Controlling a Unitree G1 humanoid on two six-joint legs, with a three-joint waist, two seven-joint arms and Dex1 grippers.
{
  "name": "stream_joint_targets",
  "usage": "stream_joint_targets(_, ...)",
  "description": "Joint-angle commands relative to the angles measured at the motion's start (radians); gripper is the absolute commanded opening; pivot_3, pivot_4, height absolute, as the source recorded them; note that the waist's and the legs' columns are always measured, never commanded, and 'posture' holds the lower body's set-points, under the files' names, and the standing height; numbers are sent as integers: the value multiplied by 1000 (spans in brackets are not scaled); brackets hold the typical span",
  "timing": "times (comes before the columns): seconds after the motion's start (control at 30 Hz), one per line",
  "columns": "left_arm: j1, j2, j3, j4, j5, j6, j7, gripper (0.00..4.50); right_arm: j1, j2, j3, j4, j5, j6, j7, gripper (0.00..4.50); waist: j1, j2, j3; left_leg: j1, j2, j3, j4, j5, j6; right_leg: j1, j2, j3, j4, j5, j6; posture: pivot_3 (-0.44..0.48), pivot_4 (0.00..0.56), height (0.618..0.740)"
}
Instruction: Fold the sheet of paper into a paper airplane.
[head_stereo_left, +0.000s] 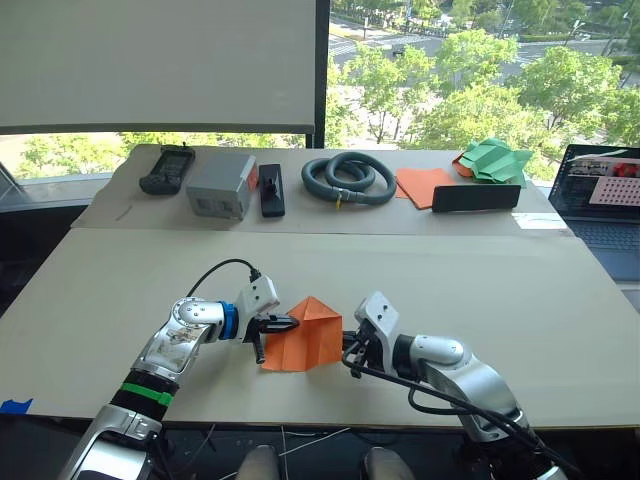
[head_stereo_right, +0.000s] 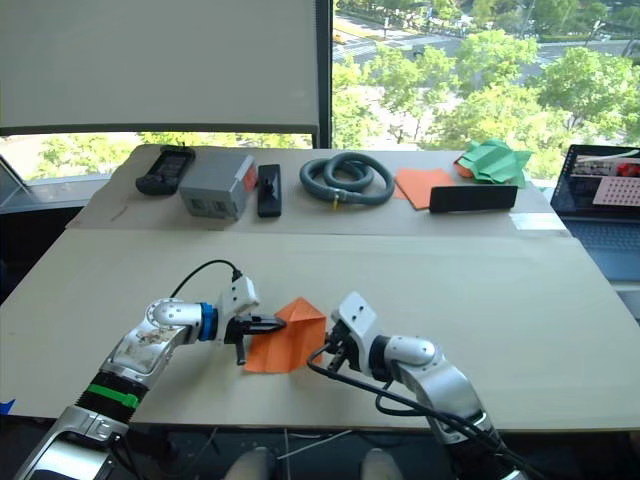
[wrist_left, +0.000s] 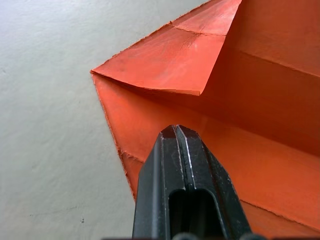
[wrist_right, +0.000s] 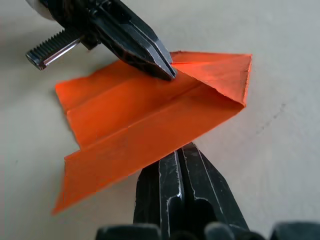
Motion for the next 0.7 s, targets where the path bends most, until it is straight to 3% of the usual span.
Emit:
stream_joint_targets(0.03,11,9,-21,37,31,24,-5,9,-26,11,-37,-13,37,-24,-11,0,0,0,0,0,0,0,0,0,0,0,0,0,0,0,0,0,150,714)
stream_joint_targets(0.7,-26,55,18,22,33,32,3,9,-129,113,51,85,24,-73,-68,0,-1,0,0,-1,0,0,0,0,0,-1,1,0,2,0,0,0,150,714)
